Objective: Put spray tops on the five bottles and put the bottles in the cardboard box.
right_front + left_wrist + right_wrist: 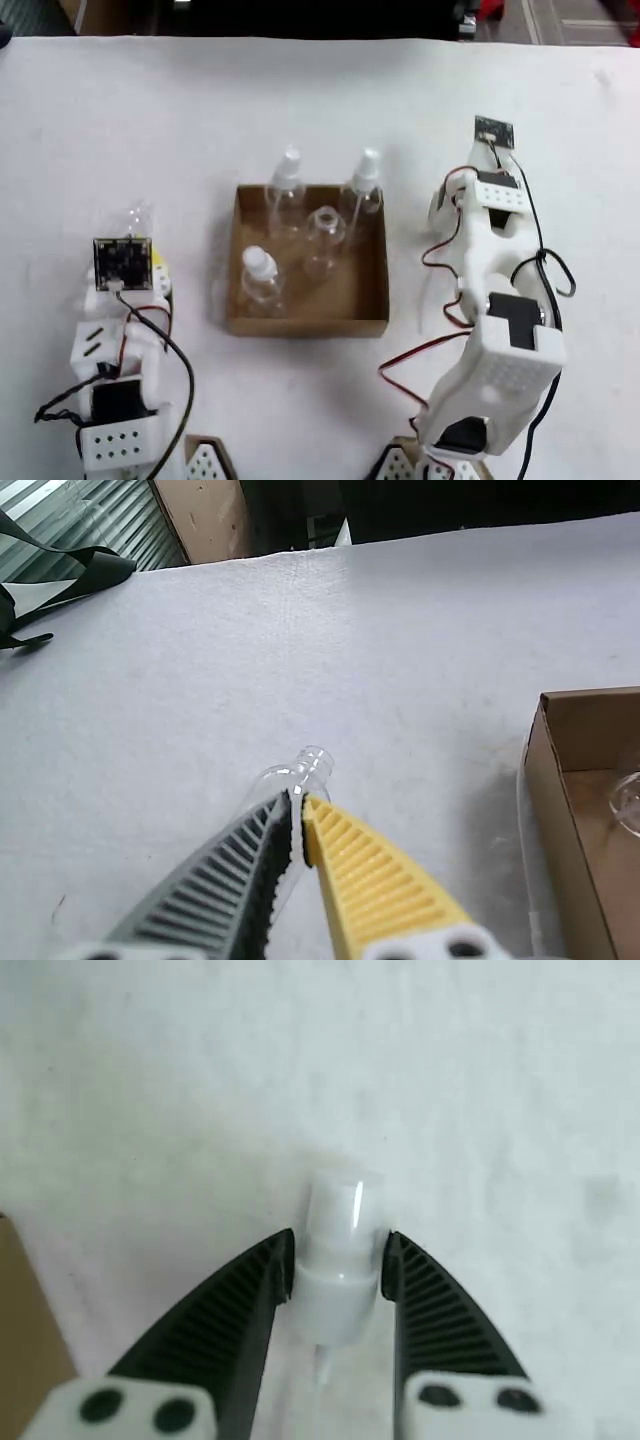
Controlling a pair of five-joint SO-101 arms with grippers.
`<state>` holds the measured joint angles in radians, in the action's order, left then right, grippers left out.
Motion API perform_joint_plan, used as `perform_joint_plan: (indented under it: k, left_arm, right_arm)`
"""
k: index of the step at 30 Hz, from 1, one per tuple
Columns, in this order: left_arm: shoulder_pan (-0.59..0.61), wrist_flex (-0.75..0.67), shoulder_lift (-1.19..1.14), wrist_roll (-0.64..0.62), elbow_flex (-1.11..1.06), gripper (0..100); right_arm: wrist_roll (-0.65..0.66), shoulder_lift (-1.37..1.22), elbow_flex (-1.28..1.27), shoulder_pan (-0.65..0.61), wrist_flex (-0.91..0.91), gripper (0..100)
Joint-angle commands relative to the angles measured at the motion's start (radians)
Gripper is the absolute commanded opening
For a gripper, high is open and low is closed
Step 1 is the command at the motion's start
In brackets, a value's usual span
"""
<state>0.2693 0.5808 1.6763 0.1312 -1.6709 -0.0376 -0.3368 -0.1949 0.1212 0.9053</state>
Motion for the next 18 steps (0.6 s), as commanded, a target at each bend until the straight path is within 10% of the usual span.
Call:
perform_joint_plan:
  k: [1, 18]
  left_arm:
    - [-0.010, -0.023, 0.019, 0.014, 0.012, 3]
    - [-0.010, -0.026, 0.019, 0.014, 0.012, 3]
  right_arm:
    - [0.006, 0.012, 0.037, 0.012, 0.004, 13.0]
    - [0.008, 0.019, 0.035, 0.033, 0.001, 1.5]
